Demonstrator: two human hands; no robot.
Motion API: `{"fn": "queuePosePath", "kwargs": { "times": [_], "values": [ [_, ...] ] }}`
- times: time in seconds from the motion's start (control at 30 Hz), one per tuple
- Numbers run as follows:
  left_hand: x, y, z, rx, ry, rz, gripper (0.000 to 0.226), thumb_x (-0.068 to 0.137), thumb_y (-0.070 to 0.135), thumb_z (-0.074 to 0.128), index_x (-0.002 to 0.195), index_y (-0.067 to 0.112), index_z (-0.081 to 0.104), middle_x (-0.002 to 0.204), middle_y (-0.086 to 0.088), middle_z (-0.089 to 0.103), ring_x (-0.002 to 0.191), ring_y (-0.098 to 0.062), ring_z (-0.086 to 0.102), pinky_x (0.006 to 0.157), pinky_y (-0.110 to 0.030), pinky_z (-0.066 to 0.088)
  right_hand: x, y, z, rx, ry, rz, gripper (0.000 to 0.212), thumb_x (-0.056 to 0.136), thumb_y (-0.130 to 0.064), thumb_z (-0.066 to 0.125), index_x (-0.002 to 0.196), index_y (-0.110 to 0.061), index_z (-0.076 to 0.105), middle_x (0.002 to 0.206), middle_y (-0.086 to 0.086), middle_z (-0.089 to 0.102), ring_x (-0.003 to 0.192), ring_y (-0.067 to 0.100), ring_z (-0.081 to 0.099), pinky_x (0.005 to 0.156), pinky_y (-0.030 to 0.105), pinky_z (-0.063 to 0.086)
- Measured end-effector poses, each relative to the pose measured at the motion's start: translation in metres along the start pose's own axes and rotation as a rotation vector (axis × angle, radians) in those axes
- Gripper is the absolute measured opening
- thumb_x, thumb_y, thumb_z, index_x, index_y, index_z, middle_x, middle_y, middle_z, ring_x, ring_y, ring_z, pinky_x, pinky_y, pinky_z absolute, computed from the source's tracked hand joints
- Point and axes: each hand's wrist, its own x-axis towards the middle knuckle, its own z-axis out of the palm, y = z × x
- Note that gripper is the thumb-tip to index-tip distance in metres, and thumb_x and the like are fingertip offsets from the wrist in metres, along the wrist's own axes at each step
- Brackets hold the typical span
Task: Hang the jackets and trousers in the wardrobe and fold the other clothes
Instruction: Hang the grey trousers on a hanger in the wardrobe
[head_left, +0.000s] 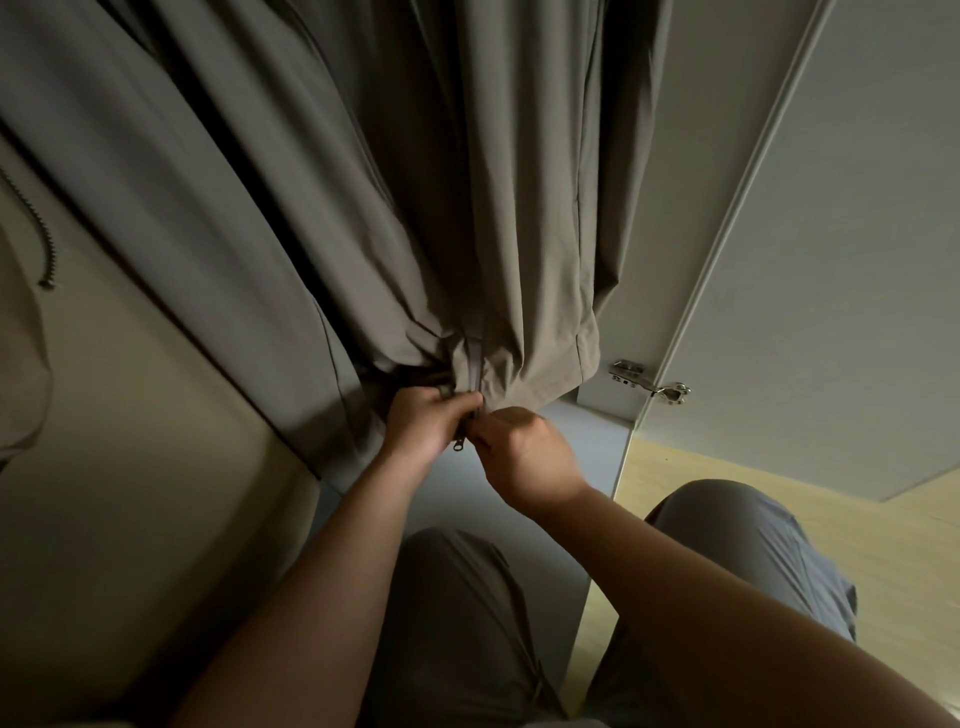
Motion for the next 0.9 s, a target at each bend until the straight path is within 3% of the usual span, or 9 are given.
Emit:
{"fn": "queuePosePath", "kwargs": {
  "times": [0.1, 0.17, 0.33, 0.5, 0.6, 0.7, 0.8, 0.9],
  "values": [
    [0.004, 0.002, 0.004, -0.002, 0.039, -0.024, 0.024, 0.075, 0.022, 0.084, 0.059, 0.008, 0.072, 0.058, -0.007, 0.067, 0.062, -0.022, 0.064, 0.067, -0.032, 0.052, -0.002, -0.002, -0.001, -0.085, -0.033, -0.020, 0.025, 0.093, -0.003, 0.056, 0.110, -0.008, 0.073, 0.093, 0.014, 0.069, 0.085, 0.035, 0.063, 0.067, 0.042, 0.050],
    [0.005, 0.003, 0.009, -0.042, 0.057, -0.046, 0.021, 0.076, 0.019, 0.084, 0.060, 0.010, 0.073, 0.060, -0.009, 0.070, 0.064, -0.027, 0.068, 0.069, -0.036, 0.056, -0.002, -0.001, -0.003, -0.111, -0.067, -0.016, 0.027, 0.094, -0.004, 0.053, 0.115, -0.007, 0.070, 0.100, 0.014, 0.068, 0.091, 0.034, 0.062, 0.073, 0.045, 0.052],
    [-0.004, -0.004, 0.019, -0.299, 0.028, -0.172, 0.017, 0.086, 0.010, 0.077, 0.072, 0.002, 0.072, 0.058, -0.007, 0.069, 0.053, -0.024, 0.066, 0.047, -0.026, 0.053, -0.004, 0.004, -0.012, -0.088, -0.072, -0.037, 0.013, 0.084, 0.004, 0.065, 0.094, -0.002, 0.069, 0.084, 0.015, 0.065, 0.073, 0.036, 0.061, 0.057, 0.041, 0.051],
    [0.000, 0.008, 0.003, -0.378, 0.057, -0.166, 0.022, 0.095, 0.024, 0.070, 0.087, 0.003, 0.071, 0.072, -0.010, 0.075, 0.060, -0.025, 0.073, 0.057, -0.035, 0.062, -0.016, 0.018, -0.002, -0.023, -0.046, 0.086, 0.006, 0.094, -0.008, 0.064, 0.095, -0.008, 0.070, 0.089, 0.011, 0.069, 0.079, 0.031, 0.064, 0.061, 0.037, 0.051],
    [-0.003, 0.011, -0.001, -0.268, -0.010, -0.150, 0.025, 0.101, 0.024, 0.061, 0.097, 0.000, 0.067, 0.084, -0.016, 0.076, 0.069, -0.026, 0.074, 0.071, -0.038, 0.062, -0.019, 0.021, 0.003, 0.038, 0.024, 0.173, 0.009, 0.098, -0.014, 0.061, 0.097, -0.007, 0.068, 0.090, 0.012, 0.068, 0.079, 0.034, 0.062, 0.063, 0.045, 0.052],
    [-0.010, 0.015, -0.002, -0.275, -0.113, -0.136, 0.026, 0.099, 0.025, 0.065, 0.105, 0.000, 0.064, 0.095, -0.020, 0.076, 0.083, -0.031, 0.076, 0.080, -0.041, 0.062, -0.012, 0.019, -0.003, 0.113, 0.106, 0.175, 0.004, 0.096, -0.011, 0.065, 0.094, -0.008, 0.068, 0.086, 0.010, 0.068, 0.071, 0.030, 0.062, 0.060, 0.040, 0.051],
    [-0.014, 0.026, -0.001, -0.228, -0.188, -0.109, 0.036, 0.085, 0.019, 0.081, 0.104, -0.003, 0.058, 0.102, -0.023, 0.072, 0.080, -0.032, 0.076, 0.064, -0.036, 0.063, -0.008, 0.019, -0.009, 0.139, 0.108, 0.125, 0.003, 0.094, -0.007, 0.067, 0.096, -0.008, 0.068, 0.085, 0.009, 0.068, 0.069, 0.027, 0.061, 0.058, 0.031, 0.046],
    [-0.013, 0.033, 0.003, -0.133, -0.141, -0.077, 0.034, 0.078, 0.002, 0.084, 0.093, 0.007, 0.054, 0.097, -0.009, 0.058, 0.086, -0.028, 0.072, 0.054, -0.032, 0.060, -0.011, 0.020, -0.010, 0.159, 0.105, 0.122, 0.012, 0.095, -0.011, 0.067, 0.106, -0.010, 0.071, 0.091, 0.009, 0.071, 0.075, 0.027, 0.065, 0.064, 0.034, 0.052]
  ]
}}
